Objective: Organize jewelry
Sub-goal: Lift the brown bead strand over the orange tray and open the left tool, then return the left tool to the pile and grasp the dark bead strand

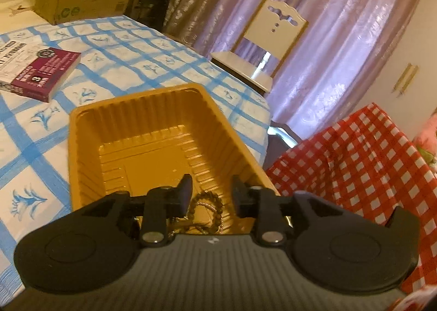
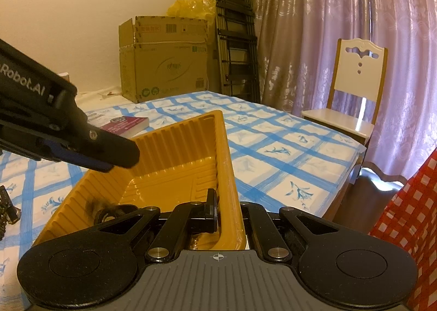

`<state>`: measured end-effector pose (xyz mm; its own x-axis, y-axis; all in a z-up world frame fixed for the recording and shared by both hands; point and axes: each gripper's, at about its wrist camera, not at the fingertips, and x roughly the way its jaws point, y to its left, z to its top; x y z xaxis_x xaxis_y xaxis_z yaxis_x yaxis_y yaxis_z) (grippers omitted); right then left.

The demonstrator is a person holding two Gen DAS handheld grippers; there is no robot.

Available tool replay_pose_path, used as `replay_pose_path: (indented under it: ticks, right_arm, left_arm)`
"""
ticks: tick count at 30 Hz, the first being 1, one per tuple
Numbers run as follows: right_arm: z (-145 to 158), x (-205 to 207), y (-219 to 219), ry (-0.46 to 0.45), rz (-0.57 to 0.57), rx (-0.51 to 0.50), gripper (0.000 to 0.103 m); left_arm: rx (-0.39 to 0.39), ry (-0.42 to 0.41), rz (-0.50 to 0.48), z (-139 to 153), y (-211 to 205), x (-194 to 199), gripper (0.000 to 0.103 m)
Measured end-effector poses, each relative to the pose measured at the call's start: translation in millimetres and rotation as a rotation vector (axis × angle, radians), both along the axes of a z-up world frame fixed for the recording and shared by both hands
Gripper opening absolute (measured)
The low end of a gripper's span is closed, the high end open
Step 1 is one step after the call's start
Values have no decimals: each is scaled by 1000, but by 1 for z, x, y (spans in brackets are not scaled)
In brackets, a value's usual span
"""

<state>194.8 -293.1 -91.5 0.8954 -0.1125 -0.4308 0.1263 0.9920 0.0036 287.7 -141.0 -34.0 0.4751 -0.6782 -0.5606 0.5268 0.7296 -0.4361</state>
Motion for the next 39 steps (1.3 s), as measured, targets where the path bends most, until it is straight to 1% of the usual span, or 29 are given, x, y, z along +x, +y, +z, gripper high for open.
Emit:
replay_pose_path:
  ticks: [2, 4, 8, 10, 14, 19, 25, 28, 32, 39]
  right_arm:
    - [0, 0, 0, 1, -1, 0, 3]
    - [0, 0, 0, 1, -1, 2, 3]
    - [0, -1, -1, 1, -1, 3, 3]
    - [0, -1, -1, 2, -1, 3, 3]
    - [0, -1, -1, 1, -1, 3, 3]
    - [-1, -1, -2, 3, -4, 2, 3]
    - [-1, -2, -3, 4, -4, -1, 3]
    - [-1, -2, -3, 4, -3, 0, 3]
    - [-1, -2, -2, 4, -3, -1, 3]
    - [-2, -3, -3, 6, -3, -4, 3]
  left_arm:
    - [-4, -2, 25, 3, 6, 0, 34]
    - [7, -20, 56, 7, 13, -2, 40]
    - [54, -64, 122, 13, 35, -7, 43]
    - [64, -67, 160, 14, 50, -9, 47]
    - [100, -65, 249, 12, 87, -15, 47]
    - [188, -71, 338, 8, 129, -26, 48]
    - [249, -48, 454, 3, 181, -48, 48]
    - [271, -32, 500, -2, 200, -61, 48]
    - [308, -21, 545, -9, 217, -75, 48]
    - [339, -7, 579, -20, 228, -88, 48]
